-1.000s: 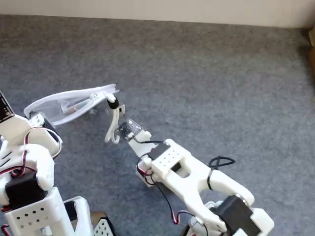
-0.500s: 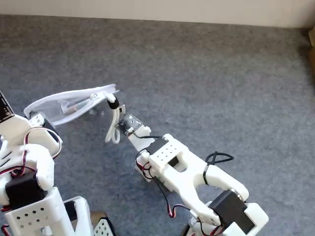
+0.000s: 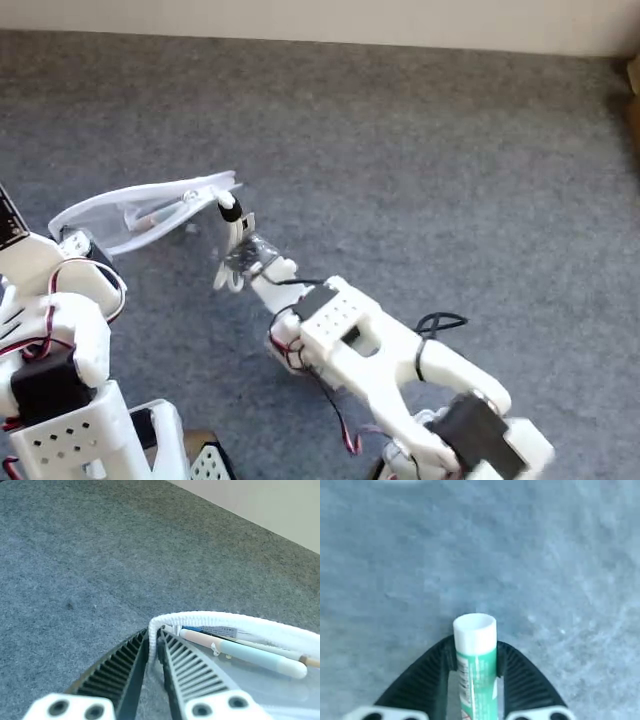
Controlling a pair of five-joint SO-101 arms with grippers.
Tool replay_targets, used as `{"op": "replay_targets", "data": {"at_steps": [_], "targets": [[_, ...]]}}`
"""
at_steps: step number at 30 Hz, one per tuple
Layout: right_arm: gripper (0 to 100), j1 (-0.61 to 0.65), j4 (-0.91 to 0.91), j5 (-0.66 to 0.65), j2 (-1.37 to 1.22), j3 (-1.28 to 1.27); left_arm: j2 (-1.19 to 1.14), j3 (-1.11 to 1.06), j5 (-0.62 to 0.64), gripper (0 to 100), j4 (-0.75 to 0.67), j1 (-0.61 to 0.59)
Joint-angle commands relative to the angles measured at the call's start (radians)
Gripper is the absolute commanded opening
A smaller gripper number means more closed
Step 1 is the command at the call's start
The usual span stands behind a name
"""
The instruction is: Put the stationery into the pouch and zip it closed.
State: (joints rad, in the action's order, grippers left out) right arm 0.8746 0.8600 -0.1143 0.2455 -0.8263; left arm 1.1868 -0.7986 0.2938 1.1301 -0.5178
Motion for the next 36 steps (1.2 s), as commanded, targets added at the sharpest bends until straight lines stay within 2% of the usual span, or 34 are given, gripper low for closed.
{"op": "replay_targets", "data": {"at_steps": [1,5,11,17,27,36], "targets": [[0.8,0.024,0.01,0.008,0.185,-0.041,0.005,0.005,0.006,1,-0.025,-0.015],[0.8,0.024,0.008,0.008,0.329,-0.102,0.005,0.005,0.006,1,-0.025,-0.005],[0.8,0.024,0.008,0.008,0.538,-0.108,0.005,0.004,0.005,1,-0.025,0.093],[0.8,0.045,-0.005,0.005,0.7,-0.101,0.005,-0.005,-0.021,1,-0.025,0.105],[0.8,0.199,-0.291,0.003,0.834,-0.079,0.005,-0.005,-0.028,1,-0.025,0.105],[0.8,0.203,-0.561,0.002,0.837,-0.077,0.007,-0.008,-0.028,1,-0.025,0.105]]}}
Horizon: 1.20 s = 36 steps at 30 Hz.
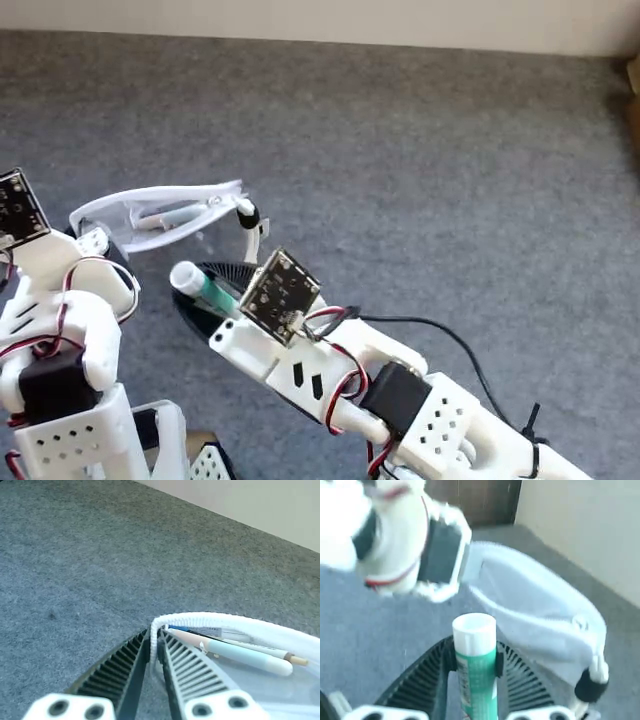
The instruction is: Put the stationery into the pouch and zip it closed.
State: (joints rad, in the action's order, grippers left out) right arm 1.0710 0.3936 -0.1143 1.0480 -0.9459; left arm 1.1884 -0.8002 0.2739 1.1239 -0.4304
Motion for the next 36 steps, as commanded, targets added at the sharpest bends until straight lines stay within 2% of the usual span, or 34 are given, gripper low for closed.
{"op": "replay_targets", "data": {"at_steps": [1,9,17,24,32,36], "targets": [[0.8,0.007,-0.128,0.002,0.035,0.047,0.005,-0.007,-0.008,1,-0.018,0.018],[0.8,0.001,-0.389,0.002,0.028,0.067,0.005,-0.007,-0.008,1,-0.018,0.018],[0.8,-0.105,-0.697,0.008,0.027,0.056,0.005,-0.008,-0.008,1,-0.018,0.018],[0.8,-0.104,-0.845,0.009,0.013,-0.005,0.005,-0.008,-0.008,1,-0.018,0.018],[0.8,-0.107,-1.018,0.009,-0.202,-0.004,0.005,-0.008,-0.009,1,-0.018,0.018],[0.8,-0.094,-1.041,0.009,-0.268,-0.005,0.005,-0.008,-0.009,1,-0.018,0.018]]}}
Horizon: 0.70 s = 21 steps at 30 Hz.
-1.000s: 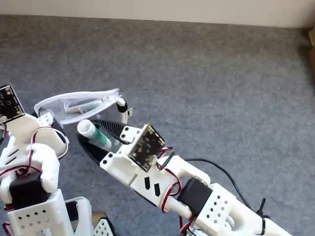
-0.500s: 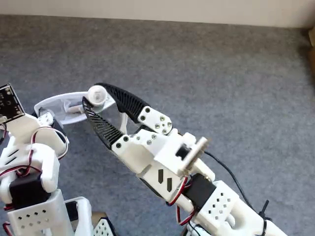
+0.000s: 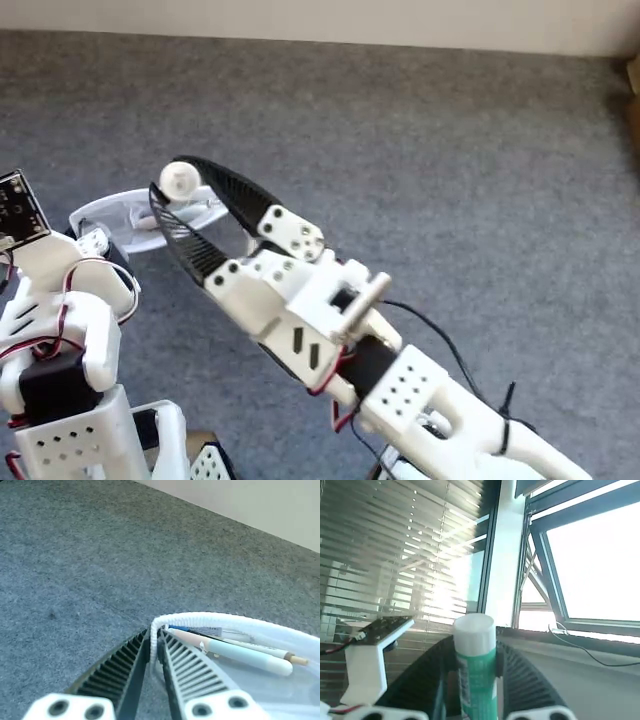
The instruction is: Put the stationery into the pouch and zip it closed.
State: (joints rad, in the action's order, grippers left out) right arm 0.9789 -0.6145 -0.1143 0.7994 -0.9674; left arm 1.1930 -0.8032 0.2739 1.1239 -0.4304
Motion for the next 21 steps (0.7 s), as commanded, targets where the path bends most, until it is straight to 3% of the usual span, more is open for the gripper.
{"op": "replay_targets", "data": {"at_steps": [1,21], "targets": [[0.8,0.002,-0.033,0.009,-0.035,0.015,0.001,-0.005,-0.009,1,-0.018,0.018],[1.3,0.019,-0.14,0.011,-0.285,-0.024,0.001,-0.005,-0.011,1,-0.018,0.018]]}}
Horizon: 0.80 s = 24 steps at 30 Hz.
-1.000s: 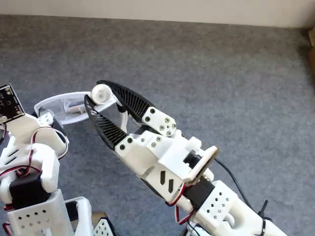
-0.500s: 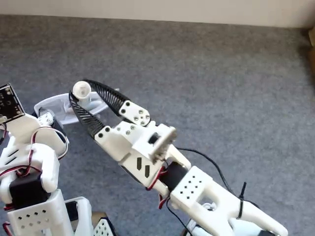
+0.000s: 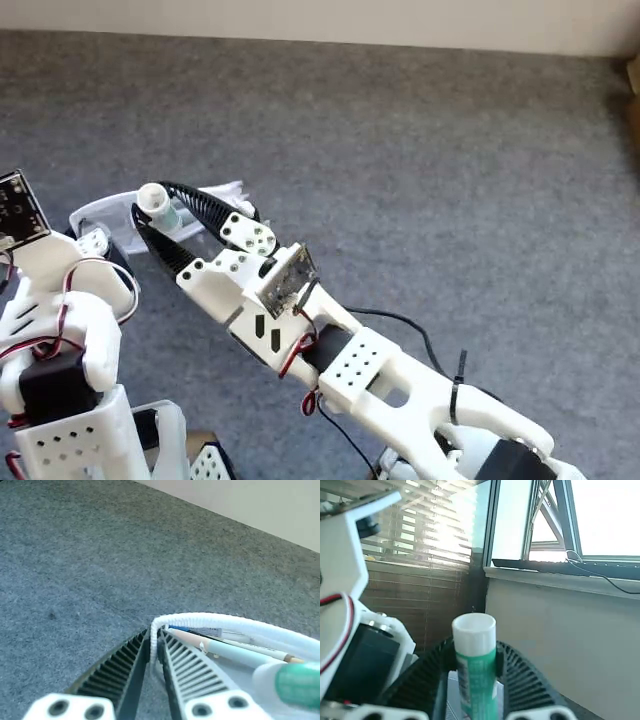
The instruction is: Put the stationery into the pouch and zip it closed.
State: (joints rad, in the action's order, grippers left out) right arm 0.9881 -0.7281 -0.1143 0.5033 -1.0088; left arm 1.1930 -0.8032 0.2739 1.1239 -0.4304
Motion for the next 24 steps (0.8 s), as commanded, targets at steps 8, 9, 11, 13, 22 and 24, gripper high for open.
{"op": "replay_targets", "data": {"at_steps": [8,9,11,13,22,24], "targets": [[10.1,0.007,0.038,0.12,0.013,0.018,0.001,-0.005,-0.011,1,-0.018,0.018],[12.8,0.007,0.051,0.12,0.013,0.018,0.001,-0.005,-0.011,1,-0.018,0.018],[15.6,0.008,0.062,0.121,0.013,0.018,0.001,-0.005,-0.011,1,-0.018,0.018],[15.6,0.008,0.064,0.121,0.013,0.016,0.001,-0.005,-0.011,1,-0.018,0.018],[15.6,0.007,0.067,0.121,0.064,0.012,0.001,-0.005,-0.011,1,-0.018,0.018],[15.6,0.007,0.067,0.121,0.111,-0.015,0.001,-0.005,-0.011,1,-0.018,0.018]]}}
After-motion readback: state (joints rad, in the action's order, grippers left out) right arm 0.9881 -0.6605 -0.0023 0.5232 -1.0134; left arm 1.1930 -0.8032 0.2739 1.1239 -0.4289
